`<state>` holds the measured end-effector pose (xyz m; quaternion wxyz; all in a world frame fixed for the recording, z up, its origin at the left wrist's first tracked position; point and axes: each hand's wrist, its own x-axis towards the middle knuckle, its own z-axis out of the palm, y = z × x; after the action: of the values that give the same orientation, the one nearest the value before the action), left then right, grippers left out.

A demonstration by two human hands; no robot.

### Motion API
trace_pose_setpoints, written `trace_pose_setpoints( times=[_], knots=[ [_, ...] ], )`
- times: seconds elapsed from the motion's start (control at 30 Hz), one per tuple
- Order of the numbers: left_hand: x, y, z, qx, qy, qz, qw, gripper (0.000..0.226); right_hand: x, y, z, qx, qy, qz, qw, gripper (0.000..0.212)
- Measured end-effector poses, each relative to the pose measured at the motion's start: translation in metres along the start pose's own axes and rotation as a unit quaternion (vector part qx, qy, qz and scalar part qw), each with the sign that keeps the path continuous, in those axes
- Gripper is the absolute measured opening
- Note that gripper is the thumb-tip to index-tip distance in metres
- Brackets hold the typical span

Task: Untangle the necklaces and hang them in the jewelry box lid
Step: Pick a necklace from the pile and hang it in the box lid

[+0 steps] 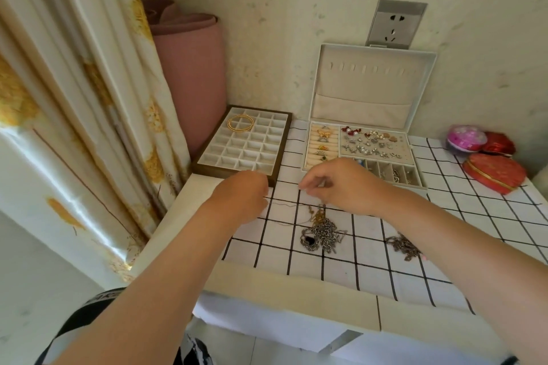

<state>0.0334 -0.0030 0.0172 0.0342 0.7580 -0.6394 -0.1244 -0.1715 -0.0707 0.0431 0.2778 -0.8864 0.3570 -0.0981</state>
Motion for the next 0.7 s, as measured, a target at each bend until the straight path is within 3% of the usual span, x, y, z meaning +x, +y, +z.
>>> trace_pose_setpoints(
  times=[0.1,0.17,0.23,0.47,0.57,0.7],
  knots=[
    [-0.009,0.012,0.003,-0.030,0.060,0.086,0.994,0.017,-0.016,0.006,0.002,-0.074,-0.029,0.013,0.997,0.014],
    [-0.010,0.025,0.008,-0.066,0.005,0.112,0.991,0.010,-0.022,0.008,0.010,-0.108,-0.052,0.008,0.993,0.013],
    [-0.010,0.036,0.013,-0.075,-0.039,0.115,0.990,0.009,-0.024,0.010,0.017,-0.123,-0.060,0.003,0.991,0.016],
    [-0.007,0.027,0.009,-0.052,-0.079,0.057,0.994,0.009,-0.029,0.024,0.004,-0.115,-0.109,0.058,0.986,0.020],
    [-0.008,0.026,0.005,-0.055,-0.076,0.065,0.993,0.008,-0.024,0.025,0.002,-0.079,-0.078,0.061,0.992,0.017],
    [-0.003,0.041,0.011,-0.099,-0.004,0.151,0.984,0.013,-0.014,0.021,0.014,-0.128,-0.019,0.028,0.991,0.013]
  ],
)
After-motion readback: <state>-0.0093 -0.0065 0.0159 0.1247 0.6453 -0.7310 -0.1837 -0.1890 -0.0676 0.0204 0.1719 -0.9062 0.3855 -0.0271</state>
